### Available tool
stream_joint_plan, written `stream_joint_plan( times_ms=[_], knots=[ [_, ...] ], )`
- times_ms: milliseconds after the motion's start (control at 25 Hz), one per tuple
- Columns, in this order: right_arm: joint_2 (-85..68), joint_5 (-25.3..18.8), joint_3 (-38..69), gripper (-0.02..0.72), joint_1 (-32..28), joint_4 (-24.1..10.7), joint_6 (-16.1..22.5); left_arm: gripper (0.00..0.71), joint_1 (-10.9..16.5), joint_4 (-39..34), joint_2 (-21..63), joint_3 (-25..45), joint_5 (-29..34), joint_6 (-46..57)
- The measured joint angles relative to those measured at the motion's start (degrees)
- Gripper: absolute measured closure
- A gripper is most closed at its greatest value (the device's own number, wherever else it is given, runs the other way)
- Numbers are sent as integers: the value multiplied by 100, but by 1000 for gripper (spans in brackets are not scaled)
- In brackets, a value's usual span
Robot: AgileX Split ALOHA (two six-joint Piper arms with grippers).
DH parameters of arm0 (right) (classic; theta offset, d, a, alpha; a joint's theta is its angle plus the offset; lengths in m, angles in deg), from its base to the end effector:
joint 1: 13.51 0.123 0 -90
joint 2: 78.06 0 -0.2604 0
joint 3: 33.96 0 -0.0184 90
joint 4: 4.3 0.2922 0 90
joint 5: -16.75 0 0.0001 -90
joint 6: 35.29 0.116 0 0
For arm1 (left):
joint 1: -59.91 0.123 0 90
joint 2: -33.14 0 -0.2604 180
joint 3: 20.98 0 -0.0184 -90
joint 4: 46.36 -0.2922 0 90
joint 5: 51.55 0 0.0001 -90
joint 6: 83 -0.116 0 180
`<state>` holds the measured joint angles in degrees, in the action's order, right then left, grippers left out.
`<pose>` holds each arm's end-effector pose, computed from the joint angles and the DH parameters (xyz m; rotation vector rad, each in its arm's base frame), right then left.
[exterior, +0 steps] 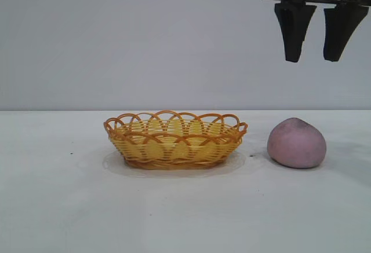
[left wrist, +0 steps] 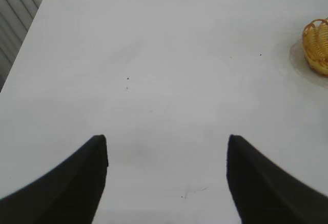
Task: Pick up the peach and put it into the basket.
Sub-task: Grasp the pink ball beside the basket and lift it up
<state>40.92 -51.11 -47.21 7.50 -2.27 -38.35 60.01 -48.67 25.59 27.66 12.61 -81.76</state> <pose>0.3956 0.1560 0.1741 -0.6158 2.9722 0.0768 0.0744 0.0043 0.2765 -0.0279 2.0998 0.0367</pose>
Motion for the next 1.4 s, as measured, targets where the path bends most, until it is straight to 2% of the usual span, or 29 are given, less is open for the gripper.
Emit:
stream_joint_plan(
  times_ms=[440,960,1000,1040,1120,1240,1320,1360,1400],
  knots=[
    [500,-126,0,269,227,349,0,224,0,0,8,0,0,0],
    [1091,-82,0,269,227,371,0,224,0,0,8,0,0,0],
    [1119,-70,-8,325,227,371,0,224,0,0,8,0,0,0],
    [1159,-70,-8,342,227,371,0,224,0,0,8,0,0,0],
    [1218,-58,-8,422,227,371,0,224,0,0,8,0,0,0],
    [1254,-39,-12,597,227,341,0,224,0,0,8,0,0,0],
    [1254,-39,-35,657,227,293,0,224,0,0,8,0,0,0],
    [1254,-39,-46,646,227,239,0,224,0,0,8,0,0,0],
    [1228,-39,-46,703,227,196,0,224,0,0,8,0,0,0]
  ],
)
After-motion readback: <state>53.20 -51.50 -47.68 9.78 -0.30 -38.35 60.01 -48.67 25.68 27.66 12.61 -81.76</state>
